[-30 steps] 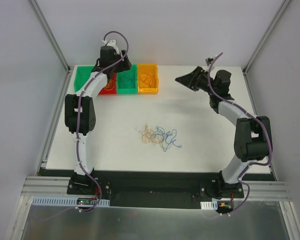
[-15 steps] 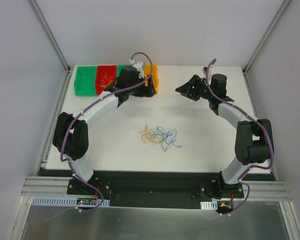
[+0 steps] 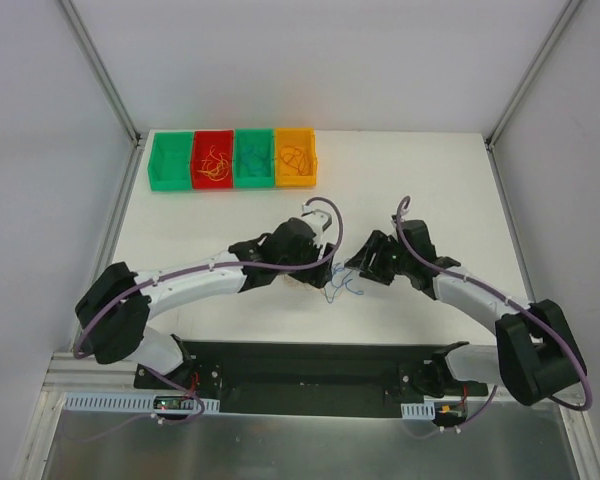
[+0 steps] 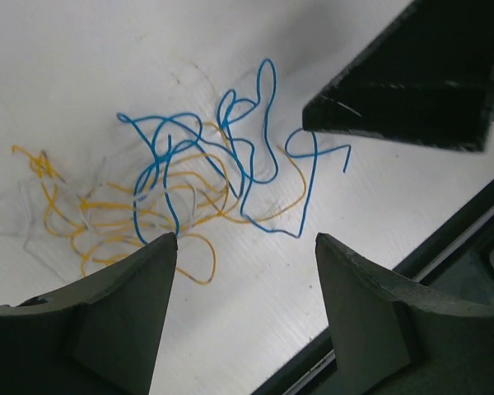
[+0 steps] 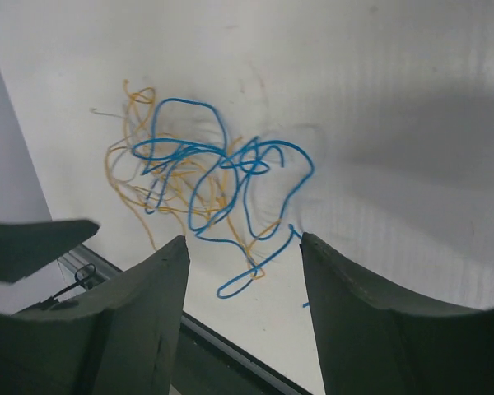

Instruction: Untangle the cables

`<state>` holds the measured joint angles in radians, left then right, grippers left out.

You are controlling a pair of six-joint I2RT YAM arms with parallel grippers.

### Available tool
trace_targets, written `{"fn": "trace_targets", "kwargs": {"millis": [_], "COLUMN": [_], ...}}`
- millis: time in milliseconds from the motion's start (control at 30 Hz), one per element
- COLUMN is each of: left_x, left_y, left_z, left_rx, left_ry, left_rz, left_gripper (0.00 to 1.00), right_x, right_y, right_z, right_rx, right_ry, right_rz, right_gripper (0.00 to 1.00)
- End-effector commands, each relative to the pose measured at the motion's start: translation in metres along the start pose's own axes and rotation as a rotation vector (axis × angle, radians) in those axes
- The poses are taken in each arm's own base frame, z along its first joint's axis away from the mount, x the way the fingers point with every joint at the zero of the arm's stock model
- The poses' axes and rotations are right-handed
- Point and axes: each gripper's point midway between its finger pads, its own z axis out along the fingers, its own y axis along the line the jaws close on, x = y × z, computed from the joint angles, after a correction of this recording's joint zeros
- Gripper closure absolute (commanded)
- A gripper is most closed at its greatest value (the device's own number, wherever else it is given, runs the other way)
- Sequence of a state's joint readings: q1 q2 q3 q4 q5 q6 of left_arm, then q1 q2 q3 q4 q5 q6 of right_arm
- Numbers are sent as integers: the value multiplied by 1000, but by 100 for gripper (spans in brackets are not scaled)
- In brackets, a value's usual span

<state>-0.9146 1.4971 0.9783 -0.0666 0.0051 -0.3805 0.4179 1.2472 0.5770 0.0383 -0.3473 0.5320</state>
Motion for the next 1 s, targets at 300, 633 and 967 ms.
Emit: {"fn": "trace_targets", "kwargs": {"millis": [300, 633, 967], "left_x": [39, 44, 24], "left_y": [26, 40, 28], "left_z": [-60, -67, -56], "left_rx": [-80, -128, -120], "left_ry": [-161, -189, -185], "left_rz": [-91, -99, -92], "left_gripper": [32, 32, 24], "right_x": [-7, -34, -38], "right_y": [6, -10, 30], "right_z": [55, 62, 48], "right_rx": [0, 148, 17], "right_ry": [-93, -187, -150], "right_rz": [107, -24, -160], "right_gripper": [44, 67, 100]}}
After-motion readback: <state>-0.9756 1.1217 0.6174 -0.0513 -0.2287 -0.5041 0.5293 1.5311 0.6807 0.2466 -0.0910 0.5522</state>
